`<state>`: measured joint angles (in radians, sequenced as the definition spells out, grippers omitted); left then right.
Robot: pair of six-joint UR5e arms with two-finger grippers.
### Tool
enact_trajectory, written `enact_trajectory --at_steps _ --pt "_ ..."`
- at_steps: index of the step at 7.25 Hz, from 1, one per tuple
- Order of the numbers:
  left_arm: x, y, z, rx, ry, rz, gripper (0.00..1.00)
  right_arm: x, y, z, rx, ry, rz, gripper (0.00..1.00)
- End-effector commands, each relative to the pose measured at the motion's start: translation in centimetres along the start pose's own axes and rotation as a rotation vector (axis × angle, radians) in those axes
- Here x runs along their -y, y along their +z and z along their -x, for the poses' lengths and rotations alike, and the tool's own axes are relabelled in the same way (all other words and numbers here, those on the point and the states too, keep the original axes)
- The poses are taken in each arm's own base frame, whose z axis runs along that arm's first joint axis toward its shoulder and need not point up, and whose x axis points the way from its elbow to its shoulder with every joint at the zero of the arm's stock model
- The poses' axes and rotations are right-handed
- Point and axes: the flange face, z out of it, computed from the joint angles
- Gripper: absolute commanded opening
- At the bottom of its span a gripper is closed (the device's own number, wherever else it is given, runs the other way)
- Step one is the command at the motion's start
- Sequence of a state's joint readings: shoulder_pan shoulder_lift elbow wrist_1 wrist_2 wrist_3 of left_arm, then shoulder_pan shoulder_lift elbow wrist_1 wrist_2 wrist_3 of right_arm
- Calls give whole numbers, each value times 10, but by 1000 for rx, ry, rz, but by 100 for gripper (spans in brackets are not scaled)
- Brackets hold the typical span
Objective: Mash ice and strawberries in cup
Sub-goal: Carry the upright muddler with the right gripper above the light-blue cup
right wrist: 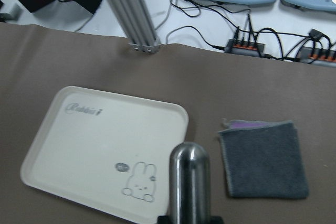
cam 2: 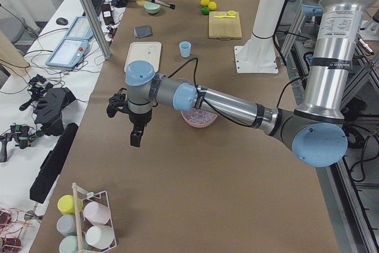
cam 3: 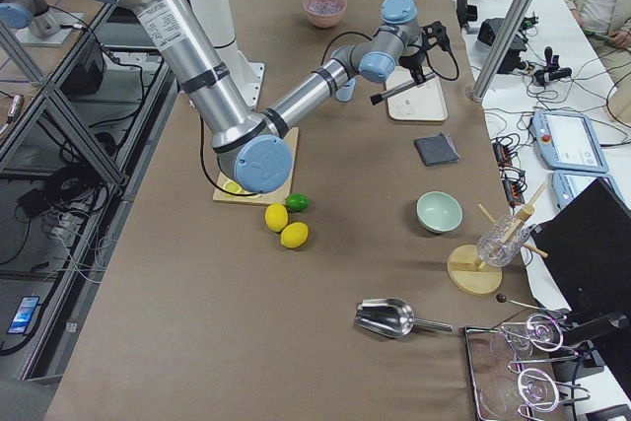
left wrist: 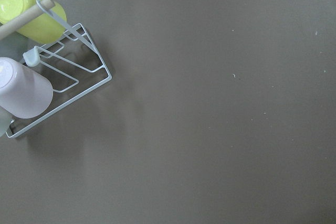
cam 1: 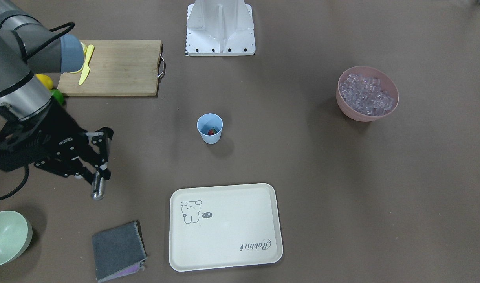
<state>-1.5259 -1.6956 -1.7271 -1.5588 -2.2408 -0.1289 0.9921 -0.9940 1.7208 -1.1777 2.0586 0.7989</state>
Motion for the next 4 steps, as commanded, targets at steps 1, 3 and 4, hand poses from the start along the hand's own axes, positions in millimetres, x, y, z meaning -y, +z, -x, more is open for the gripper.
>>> enact_trajectory --at_steps 1,3,4 --pt "-9 5 15 2 -28 11 98 -35 -33 96 79 -57 -139 0" --pt "-14 6 22 3 -41 15 98 -96 -19 173 195 -130 -354 0" --pt "-21 11 27 3 -50 26 98 -113 -4 182 225 -131 -425 0"
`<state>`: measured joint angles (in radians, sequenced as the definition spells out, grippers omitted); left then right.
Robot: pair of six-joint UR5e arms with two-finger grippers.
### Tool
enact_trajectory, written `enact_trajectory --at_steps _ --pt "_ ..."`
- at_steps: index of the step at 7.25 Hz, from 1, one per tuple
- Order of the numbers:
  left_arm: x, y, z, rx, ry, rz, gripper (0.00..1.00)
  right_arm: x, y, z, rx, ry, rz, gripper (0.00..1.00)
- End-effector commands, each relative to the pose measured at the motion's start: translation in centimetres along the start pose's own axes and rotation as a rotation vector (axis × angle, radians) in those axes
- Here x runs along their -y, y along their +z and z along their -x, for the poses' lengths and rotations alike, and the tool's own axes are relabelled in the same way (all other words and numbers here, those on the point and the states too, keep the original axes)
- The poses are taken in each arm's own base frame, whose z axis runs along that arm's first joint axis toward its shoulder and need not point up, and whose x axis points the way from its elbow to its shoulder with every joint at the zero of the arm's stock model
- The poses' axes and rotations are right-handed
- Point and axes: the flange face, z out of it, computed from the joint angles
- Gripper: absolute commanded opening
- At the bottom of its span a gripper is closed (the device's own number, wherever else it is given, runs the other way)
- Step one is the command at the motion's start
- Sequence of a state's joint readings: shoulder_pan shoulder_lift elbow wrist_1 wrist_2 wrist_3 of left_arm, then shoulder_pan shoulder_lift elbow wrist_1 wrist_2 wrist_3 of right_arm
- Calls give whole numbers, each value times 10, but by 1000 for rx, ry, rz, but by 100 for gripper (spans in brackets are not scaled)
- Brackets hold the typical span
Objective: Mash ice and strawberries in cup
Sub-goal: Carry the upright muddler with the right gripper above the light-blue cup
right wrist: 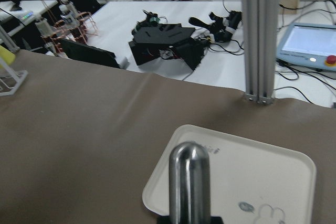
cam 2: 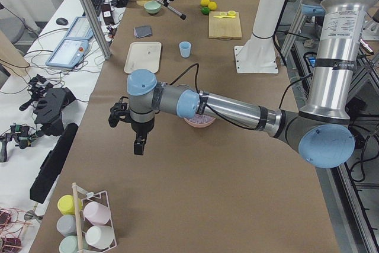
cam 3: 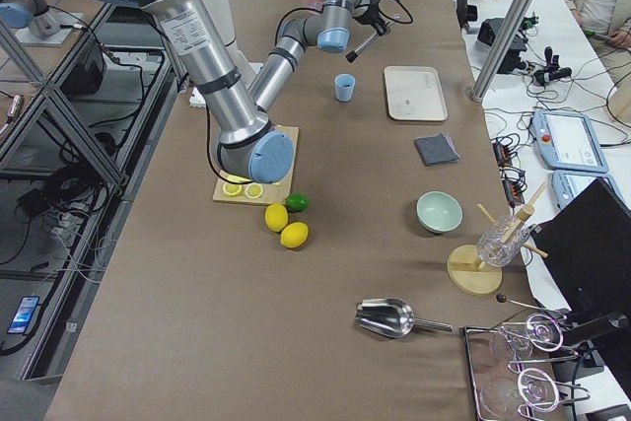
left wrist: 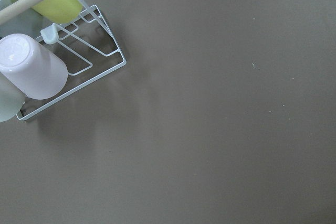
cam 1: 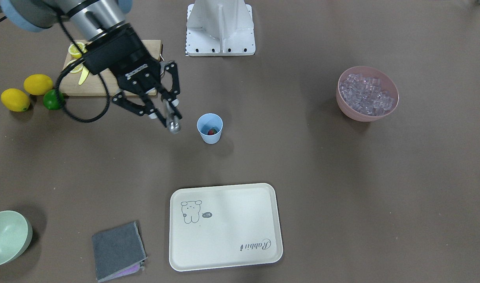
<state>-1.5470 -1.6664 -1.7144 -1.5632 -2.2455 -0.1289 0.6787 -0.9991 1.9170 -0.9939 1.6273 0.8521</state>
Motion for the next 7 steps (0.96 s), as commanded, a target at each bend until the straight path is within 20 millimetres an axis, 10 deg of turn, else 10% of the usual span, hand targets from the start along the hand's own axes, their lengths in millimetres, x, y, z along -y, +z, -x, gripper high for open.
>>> enact_trajectory --at_steps 1,7 --pt "-9 5 6 -1 -11 11 98 -47 10 28 42 -11 -138 0" --pt "-6 21 17 -1 -26 34 98 -97 21 -20 87 -76 -336 0"
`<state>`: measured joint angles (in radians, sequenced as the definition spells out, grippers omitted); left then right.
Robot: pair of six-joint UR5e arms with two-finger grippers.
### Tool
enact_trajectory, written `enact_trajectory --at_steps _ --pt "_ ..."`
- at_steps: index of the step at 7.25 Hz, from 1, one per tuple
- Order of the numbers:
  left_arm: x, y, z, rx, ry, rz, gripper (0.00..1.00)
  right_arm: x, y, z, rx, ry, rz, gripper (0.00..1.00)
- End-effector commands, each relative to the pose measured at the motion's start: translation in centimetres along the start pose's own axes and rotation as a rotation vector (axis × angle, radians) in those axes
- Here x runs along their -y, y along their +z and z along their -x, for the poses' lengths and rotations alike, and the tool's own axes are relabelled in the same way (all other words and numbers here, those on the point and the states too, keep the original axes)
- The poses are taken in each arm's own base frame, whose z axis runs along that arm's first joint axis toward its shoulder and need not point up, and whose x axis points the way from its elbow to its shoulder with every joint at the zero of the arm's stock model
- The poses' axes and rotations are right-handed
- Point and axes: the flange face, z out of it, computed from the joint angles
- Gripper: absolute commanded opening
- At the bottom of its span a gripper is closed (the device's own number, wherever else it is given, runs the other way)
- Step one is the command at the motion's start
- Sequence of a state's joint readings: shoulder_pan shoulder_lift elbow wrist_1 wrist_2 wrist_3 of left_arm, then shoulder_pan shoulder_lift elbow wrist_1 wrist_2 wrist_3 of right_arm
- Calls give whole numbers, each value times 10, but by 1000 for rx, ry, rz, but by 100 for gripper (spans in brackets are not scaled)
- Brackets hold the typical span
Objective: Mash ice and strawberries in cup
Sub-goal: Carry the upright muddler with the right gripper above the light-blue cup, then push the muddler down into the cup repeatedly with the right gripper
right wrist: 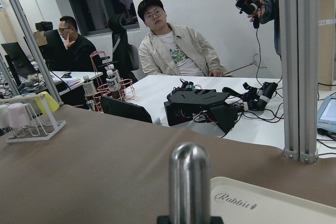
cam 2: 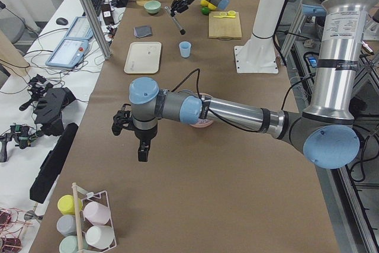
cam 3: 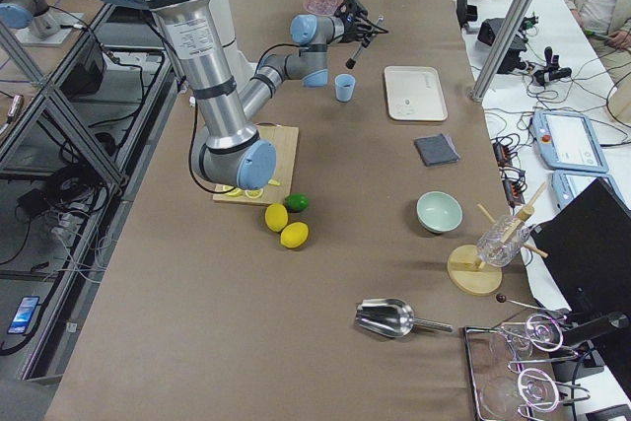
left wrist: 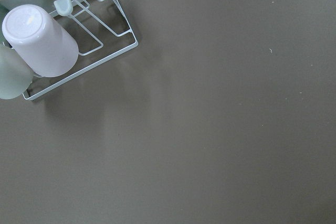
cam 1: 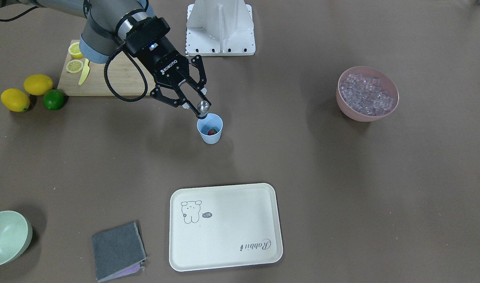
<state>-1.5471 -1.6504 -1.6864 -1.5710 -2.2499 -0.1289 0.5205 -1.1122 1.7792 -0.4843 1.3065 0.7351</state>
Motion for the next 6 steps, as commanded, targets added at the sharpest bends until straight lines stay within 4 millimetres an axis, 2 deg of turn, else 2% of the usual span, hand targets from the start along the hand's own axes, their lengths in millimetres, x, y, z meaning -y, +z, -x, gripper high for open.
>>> enact_trajectory --at_steps 1,3,4,6 --pt "4 15 10 0 -2 7 98 -13 -12 -7 20 7 -68 0" --pt "11 30 19 -1 1 5 98 -30 -8 0 0 12 -84 0" --pt "12 31 19 -1 2 6 98 -44 1 -3 -25 5 -71 0" --pt "12 31 18 -1 2 6 98 -58 11 -4 -39 0 -57 0"
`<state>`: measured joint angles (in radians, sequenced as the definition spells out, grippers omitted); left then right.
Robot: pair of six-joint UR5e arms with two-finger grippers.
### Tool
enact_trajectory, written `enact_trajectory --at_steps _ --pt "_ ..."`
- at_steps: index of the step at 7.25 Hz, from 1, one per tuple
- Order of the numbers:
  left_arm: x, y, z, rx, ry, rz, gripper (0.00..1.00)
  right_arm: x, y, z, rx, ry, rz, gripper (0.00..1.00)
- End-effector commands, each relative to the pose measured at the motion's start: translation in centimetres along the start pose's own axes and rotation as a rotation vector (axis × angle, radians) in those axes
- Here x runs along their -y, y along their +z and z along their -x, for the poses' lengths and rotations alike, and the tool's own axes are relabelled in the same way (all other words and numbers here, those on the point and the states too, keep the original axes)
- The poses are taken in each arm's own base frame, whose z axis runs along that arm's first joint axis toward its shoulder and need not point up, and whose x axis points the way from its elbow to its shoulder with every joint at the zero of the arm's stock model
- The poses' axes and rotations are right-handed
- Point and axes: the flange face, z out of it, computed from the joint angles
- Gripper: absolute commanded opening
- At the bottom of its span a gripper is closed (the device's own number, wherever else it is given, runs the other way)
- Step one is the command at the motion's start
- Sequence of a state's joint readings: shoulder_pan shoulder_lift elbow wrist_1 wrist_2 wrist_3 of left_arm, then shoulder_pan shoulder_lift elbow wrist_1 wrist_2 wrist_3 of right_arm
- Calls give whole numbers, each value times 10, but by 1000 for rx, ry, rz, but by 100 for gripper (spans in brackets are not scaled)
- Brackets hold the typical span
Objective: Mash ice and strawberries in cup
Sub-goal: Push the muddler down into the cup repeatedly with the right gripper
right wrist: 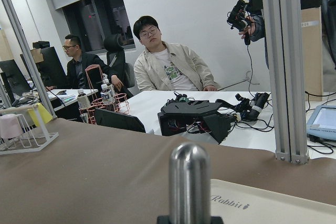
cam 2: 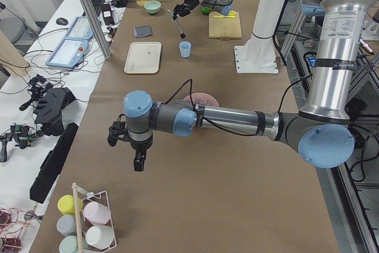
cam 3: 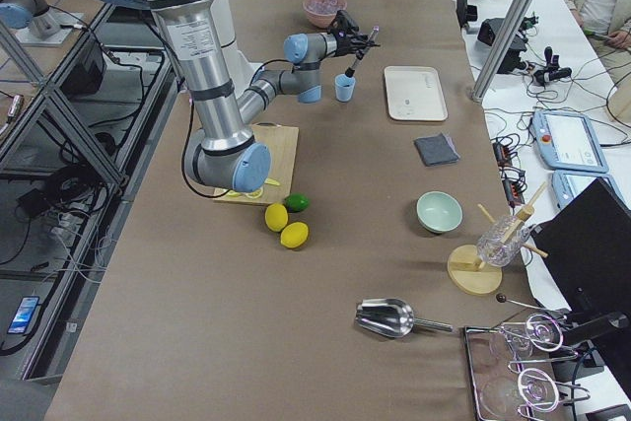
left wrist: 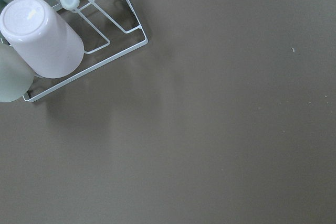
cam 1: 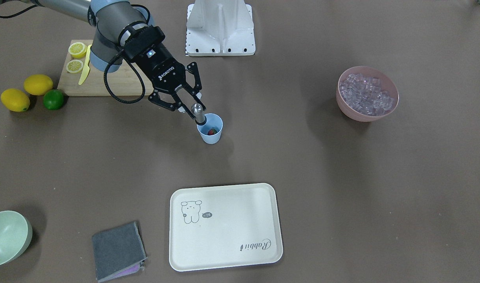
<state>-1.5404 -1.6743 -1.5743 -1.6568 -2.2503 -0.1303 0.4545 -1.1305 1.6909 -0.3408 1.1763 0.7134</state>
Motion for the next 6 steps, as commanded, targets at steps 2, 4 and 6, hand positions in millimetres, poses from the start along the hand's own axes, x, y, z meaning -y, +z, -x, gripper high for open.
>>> enact_trajectory --at_steps 2,4,6 --pt "0 1 1 0 -1 1 98 -17 13 14 2 1 16 0" --pt "-1 3 2 -1 -2 5 98 -26 14 15 -16 0 15 0" --pt "-1 4 3 1 -3 6 98 -40 14 19 -22 -3 29 0"
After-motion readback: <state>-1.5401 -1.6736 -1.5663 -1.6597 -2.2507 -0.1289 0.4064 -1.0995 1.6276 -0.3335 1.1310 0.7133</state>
